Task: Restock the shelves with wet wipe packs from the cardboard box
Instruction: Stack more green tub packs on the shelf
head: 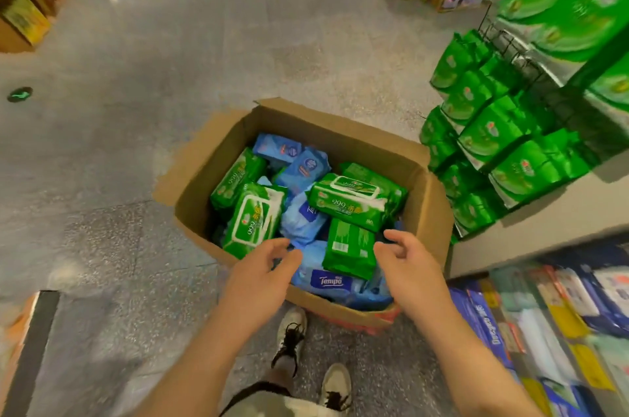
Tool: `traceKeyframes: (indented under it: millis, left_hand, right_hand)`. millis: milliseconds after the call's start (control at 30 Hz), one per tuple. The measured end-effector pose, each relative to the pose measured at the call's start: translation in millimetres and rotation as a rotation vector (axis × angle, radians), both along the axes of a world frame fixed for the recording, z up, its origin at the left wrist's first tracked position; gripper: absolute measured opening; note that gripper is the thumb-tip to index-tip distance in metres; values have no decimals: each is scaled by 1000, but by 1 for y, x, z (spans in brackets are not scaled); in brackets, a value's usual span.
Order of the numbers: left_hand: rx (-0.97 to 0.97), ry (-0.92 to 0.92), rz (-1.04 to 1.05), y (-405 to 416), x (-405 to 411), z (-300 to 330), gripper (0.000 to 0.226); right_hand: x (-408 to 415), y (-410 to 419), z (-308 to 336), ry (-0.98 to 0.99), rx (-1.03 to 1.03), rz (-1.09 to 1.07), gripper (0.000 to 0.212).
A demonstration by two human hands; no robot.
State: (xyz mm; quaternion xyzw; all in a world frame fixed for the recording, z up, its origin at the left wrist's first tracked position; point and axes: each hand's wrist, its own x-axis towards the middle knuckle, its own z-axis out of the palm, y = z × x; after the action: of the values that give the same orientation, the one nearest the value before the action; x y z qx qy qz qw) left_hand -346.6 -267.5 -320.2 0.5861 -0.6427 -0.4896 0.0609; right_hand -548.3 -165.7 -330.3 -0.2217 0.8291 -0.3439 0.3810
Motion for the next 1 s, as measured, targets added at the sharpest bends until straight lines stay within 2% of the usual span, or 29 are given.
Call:
traceKeyframes:
  millis: [67,167,267,400,500,633,733,867,900,1000]
  left_hand:
    - [71,18,10,-21,-19,-20,31]
    - [178,-12,-80,-47,-45,-56,30]
    - [276,-49,-149,-65,-66,-94,37]
    - [418,-89,-145,-77,-93,-133,52]
    - [503,-118,-123,-78,-108,-151,60]
    - [586,-58,-94,-82,-122,-159,46]
    - [617,-40,-54,-89,-127,-166,43]
    - [649,-15,25,-95,-120,-185,60]
    - [648,-10,23,-98,-118,-182,57]
    - [710,17,40,-108,-112,-157,31]
  right_hand:
    - [-5,-18,-18,-23,69,-42,38]
    - [-14,-39,-44,-81,202,-105,42]
    - [-19,-55,-76,-109,305,-184,47]
    - [-17,-69,-112,-165,374,-263,44]
    - [-18,-76,-136,-268,350,-379,43]
    - [-21,-82,-155,-335,322,-485,37]
    - [-23,-85,-156,-345,331,-461,36]
    - [-17,-87,-146,-334,291,-391,34]
    - [-12,-88,-142,-338,280,-380,33]
    - [0,-88,-132,-363,243,-344,30]
